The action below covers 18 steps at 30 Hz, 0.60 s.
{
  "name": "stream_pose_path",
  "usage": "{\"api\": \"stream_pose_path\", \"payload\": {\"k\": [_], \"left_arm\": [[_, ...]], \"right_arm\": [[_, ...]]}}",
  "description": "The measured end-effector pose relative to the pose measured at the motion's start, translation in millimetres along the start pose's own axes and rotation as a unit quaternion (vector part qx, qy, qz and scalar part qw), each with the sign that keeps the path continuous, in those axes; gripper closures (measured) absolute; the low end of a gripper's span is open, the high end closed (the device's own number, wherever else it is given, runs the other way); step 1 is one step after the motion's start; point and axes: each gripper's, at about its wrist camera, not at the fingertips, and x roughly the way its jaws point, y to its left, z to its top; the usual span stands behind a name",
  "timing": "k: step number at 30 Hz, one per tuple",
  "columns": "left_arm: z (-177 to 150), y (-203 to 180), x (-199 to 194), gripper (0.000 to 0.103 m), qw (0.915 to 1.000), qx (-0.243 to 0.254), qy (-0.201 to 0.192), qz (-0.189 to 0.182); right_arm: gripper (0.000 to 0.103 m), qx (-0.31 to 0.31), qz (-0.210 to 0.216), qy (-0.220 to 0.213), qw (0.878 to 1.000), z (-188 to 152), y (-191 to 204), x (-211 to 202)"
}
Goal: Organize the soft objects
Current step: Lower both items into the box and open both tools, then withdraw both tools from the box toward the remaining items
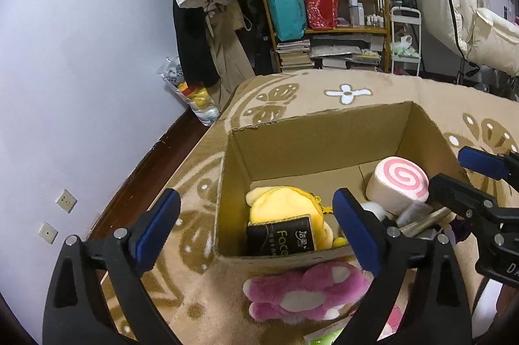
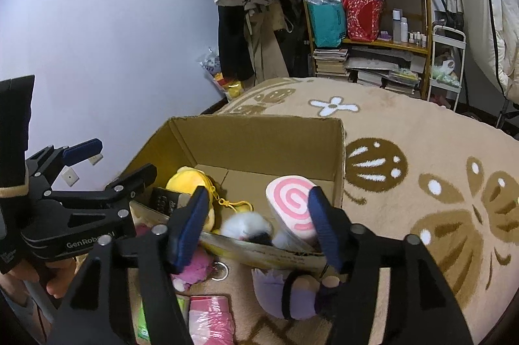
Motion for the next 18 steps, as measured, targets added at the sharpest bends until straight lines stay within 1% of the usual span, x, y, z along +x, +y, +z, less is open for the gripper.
{"api": "stream_pose_path", "payload": {"k": [1, 2, 4, 7, 9, 10, 18], "left_arm": [[0.2, 1.1, -2.1, 0.005, 1.0, -0.003, -0.001, 0.001], [0.1, 3.9, -6.8, 0.004, 1.0, -0.008, -0.004, 0.002], [0.5, 7.8, -12.5, 0.004, 0.9999, -0.013, -0.007, 0.004], [0.8, 14.2, -24.4, 0.004, 0.9996, -0.023, -0.012, 0.008], [-0.6, 20.2, -32.5, 0.003, 0.9993, -0.034, -0.013, 0.009], [-1.7, 21.4, -35.1, 0.003, 0.9992, -0.036, -0.012, 0.009], [-10.7, 31.8, -62.0, 0.003, 0.9989, -0.043, 0.008, 0.016]], "right_arm": [[0.022, 0.001, -0.001, -0.002, 1.0, 0.2, -0.3, -3.6], [0.017, 0.002, -0.003, -0.004, 1.0, 0.4, 0.9, -5.2], [0.014, 0.004, -0.008, -0.011, 1.0, 0.2, 1.4, -12.9], [0.012, 0.005, -0.011, -0.013, 1.0, -0.3, 3.5, -22.8], [0.007, 0.006, -0.012, -0.014, 1.0, -1.7, 7.5, -28.5], [0.002, 0.006, -0.013, -0.015, 1.0, -2.5, 8.9, -31.7], [0.001, -0.001, -0.016, -0.024, 1.0, -9.1, 21.4, -58.7]]}}
